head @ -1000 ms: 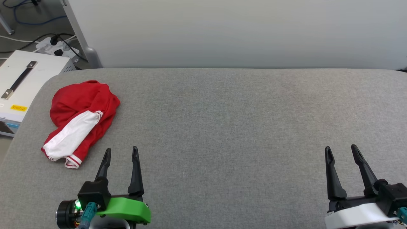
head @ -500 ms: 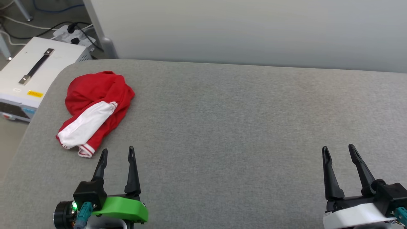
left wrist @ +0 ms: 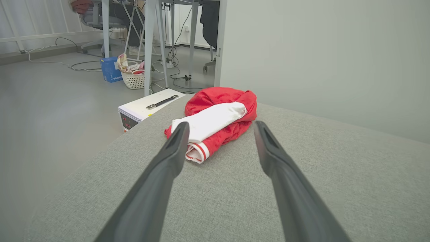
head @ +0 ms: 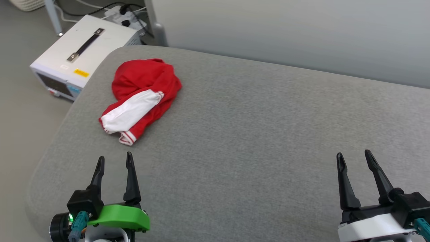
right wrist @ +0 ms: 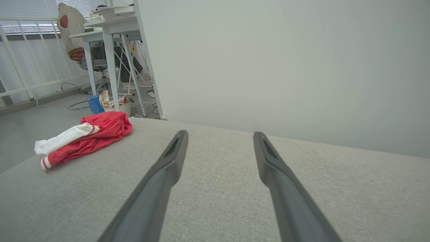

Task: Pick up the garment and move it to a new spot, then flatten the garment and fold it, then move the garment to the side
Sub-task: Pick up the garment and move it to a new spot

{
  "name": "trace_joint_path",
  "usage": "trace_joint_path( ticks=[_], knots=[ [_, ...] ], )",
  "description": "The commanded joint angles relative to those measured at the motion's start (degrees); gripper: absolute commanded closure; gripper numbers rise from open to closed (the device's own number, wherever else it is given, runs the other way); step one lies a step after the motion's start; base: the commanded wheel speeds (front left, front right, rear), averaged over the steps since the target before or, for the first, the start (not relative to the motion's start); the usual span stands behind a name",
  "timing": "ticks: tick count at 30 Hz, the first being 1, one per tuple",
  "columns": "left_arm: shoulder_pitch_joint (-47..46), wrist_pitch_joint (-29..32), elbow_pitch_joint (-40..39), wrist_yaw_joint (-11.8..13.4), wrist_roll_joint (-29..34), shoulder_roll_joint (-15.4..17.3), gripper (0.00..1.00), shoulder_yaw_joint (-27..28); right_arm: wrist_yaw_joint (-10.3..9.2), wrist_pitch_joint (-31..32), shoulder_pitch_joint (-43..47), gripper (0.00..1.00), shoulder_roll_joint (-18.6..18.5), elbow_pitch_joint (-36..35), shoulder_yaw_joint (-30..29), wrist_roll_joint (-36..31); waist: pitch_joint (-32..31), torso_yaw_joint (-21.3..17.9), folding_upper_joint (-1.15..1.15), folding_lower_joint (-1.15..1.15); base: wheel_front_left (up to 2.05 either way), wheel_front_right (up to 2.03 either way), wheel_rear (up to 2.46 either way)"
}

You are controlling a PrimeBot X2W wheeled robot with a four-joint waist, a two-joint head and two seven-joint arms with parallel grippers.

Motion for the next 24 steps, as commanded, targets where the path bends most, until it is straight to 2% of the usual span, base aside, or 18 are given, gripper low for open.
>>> trace_joint_path(
  ticks=[1, 13, 24],
  knots=[
    [-0.8, -0.3, 0.1, 0.1, -0.7, -0.1, 0.00, 0.2, -0.04, -0.3, -0.7, 0.00, 0.0, -0.4, 0.1, -0.6, 0.7, 3.3, 0.00, 0.00, 0.00, 0.00, 0.00],
    [-0.8, -0.3, 0.4, 0.4, -2.1, -0.1, 0.00, 1.7, -0.04, -0.3, -1.2, 0.00, 0.0, -0.7, 1.0, -1.2, 1.3, 9.9, 0.00, 0.00, 0.00, 0.00, 0.00],
    [-0.6, -0.3, 1.2, 0.1, -2.9, -0.1, 0.00, 2.4, -0.04, -0.3, -1.1, 0.00, 0.0, -0.6, 1.7, -1.3, 1.2, 11.9, 0.00, 0.00, 0.00, 0.00, 0.00]
  ],
)
